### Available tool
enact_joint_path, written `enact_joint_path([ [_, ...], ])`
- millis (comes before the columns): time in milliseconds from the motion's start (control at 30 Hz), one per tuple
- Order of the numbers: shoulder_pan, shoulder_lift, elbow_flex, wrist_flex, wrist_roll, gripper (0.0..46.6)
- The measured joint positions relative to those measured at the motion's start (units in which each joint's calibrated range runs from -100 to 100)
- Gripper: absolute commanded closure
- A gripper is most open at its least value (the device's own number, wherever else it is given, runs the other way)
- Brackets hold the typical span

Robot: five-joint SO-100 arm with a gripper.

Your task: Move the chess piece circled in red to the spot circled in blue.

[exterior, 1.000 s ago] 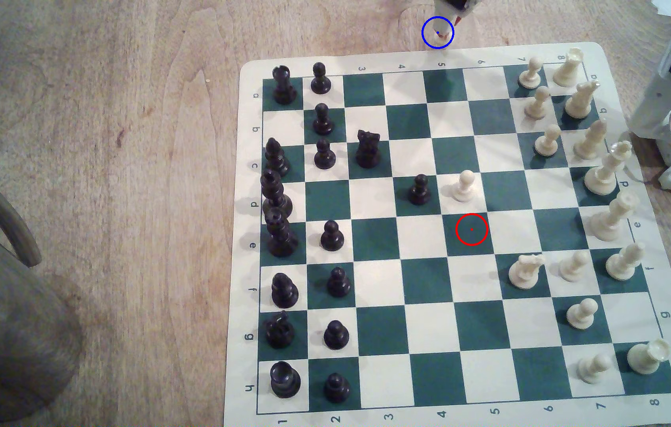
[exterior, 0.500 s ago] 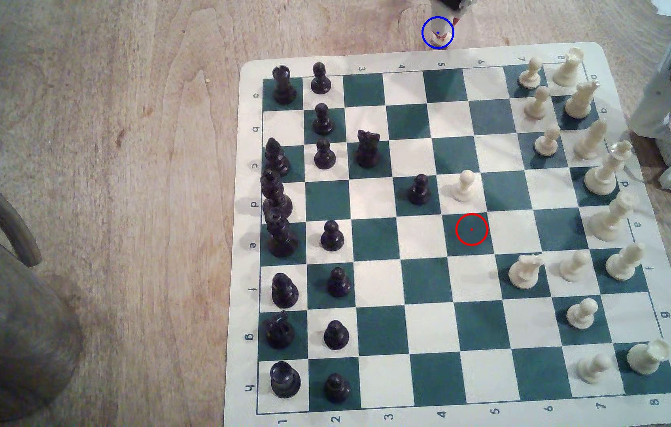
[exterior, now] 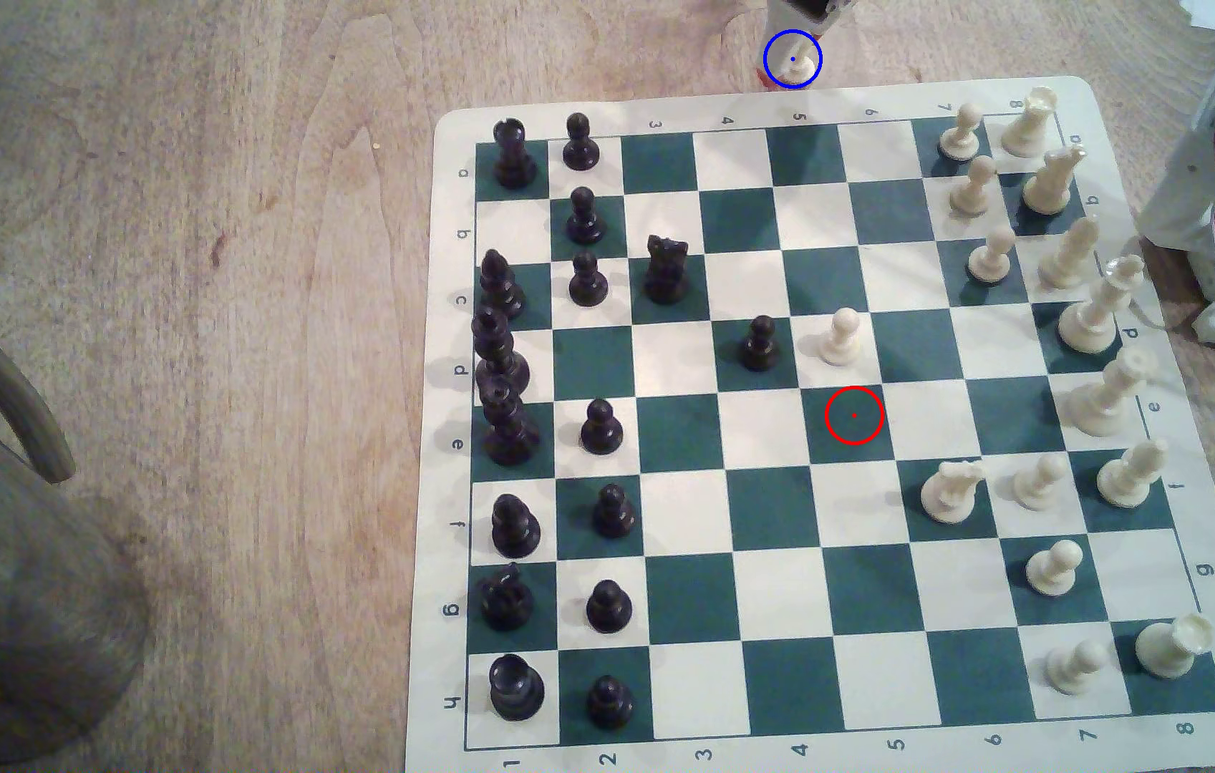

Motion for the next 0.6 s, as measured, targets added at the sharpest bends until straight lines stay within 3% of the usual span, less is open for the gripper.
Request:
enact_joint_path([
  [367,0.7,-0.1,0.9,-0.2,0.1,26.5],
  [600,0.6,-10.0,8.9,-0.2,0.4,25.7],
])
